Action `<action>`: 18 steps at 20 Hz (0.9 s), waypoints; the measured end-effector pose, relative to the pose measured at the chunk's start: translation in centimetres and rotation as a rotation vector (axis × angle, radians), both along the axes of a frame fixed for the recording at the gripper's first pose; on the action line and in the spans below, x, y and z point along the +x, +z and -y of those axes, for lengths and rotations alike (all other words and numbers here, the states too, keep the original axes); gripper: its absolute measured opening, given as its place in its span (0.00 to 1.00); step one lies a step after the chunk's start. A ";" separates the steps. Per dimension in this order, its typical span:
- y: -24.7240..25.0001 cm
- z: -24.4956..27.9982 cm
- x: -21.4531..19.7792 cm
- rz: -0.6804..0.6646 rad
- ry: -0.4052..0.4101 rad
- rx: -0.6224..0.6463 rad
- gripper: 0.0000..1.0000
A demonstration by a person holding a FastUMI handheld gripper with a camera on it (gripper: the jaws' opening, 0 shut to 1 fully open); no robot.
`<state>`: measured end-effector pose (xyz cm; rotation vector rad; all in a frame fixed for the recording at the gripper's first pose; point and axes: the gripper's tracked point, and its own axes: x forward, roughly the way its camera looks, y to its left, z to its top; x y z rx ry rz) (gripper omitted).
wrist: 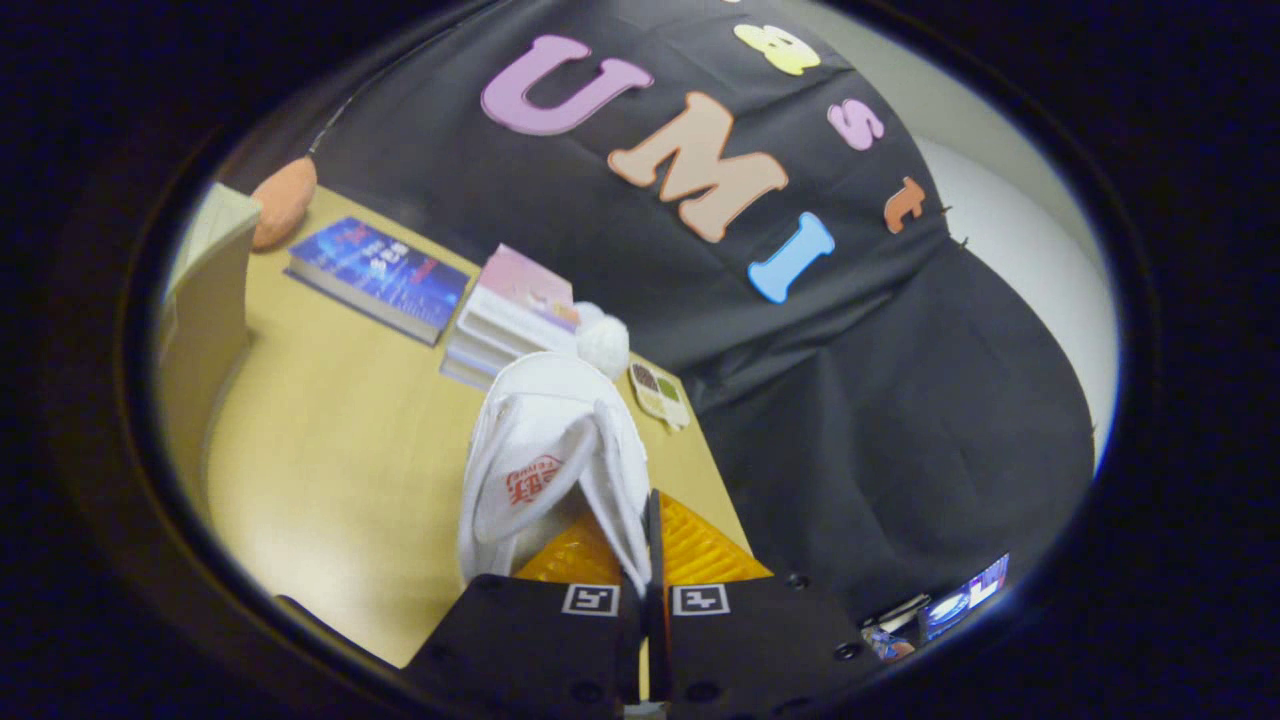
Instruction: Open the storage box then place both shoes into the box .Put the left shoe in first, then the right shoe, with the right side of both shoes facing outward in a uniform manner.
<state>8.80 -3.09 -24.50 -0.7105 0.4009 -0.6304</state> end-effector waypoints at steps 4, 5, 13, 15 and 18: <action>6.0 -10.4 0.7 0.110 0.124 0.012 0.05; 6.9 -13.5 1.1 0.131 0.158 0.034 0.05; -0.1 -29.0 5.5 0.056 0.346 0.316 0.06; -3.0 -30.6 5.7 0.006 0.346 0.392 0.05; -6.0 -31.0 5.5 -0.080 0.298 0.399 0.05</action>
